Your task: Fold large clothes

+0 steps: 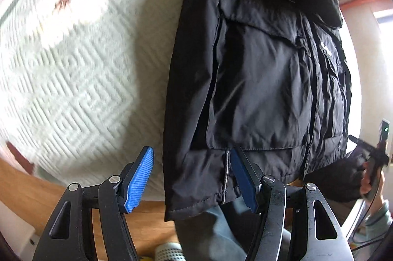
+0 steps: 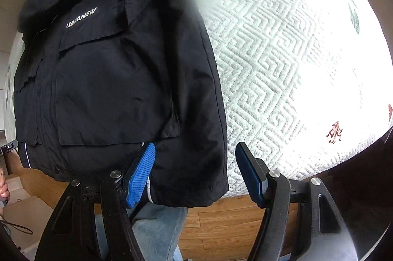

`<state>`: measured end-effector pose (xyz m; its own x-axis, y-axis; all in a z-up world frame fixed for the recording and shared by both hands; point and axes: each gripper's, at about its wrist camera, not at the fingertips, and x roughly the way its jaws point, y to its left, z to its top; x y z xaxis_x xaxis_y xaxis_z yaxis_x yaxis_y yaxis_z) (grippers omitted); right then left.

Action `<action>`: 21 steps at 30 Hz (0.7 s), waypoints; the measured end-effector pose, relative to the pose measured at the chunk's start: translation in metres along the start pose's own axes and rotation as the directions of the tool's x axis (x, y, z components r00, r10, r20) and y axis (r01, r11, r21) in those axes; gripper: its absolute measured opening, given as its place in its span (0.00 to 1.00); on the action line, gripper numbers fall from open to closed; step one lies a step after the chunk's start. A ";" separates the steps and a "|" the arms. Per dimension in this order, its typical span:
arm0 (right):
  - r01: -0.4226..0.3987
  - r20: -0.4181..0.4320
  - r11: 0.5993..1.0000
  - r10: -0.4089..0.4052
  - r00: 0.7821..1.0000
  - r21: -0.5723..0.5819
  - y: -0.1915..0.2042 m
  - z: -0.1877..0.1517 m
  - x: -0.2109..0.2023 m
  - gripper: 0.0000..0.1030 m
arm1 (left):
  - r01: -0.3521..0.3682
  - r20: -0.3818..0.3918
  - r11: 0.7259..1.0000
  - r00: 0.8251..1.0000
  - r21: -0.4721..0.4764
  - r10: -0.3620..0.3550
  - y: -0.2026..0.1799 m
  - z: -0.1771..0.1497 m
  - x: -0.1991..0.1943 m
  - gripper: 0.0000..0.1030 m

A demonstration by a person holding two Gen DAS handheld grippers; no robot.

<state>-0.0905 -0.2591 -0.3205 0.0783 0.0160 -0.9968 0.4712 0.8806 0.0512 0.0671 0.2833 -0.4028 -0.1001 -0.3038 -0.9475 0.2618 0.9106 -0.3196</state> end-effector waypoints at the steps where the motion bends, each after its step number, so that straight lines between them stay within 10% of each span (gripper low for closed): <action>1: -0.006 -0.007 1.000 0.006 1.000 0.002 -0.007 -0.002 0.002 0.68 | 0.001 -0.001 1.000 1.000 -0.008 -0.001 0.001 -0.003 0.001 0.64; 12: -0.144 -0.057 0.988 0.147 0.988 0.049 -0.043 -0.019 0.036 0.68 | 0.144 -0.063 0.982 0.986 -0.118 -0.152 0.020 -0.018 0.024 0.64; 21: -0.168 -0.078 0.986 0.169 0.983 0.018 -0.023 -0.024 0.047 0.66 | 0.126 -0.060 0.989 0.990 -0.084 -0.131 0.009 -0.018 0.030 0.64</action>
<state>-0.1193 -0.2672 -0.3698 0.0885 0.2015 -0.9755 0.4671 0.8566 0.2193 0.0488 0.2873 -0.4337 -0.1908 -0.4029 -0.8951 0.1655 0.8856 -0.4339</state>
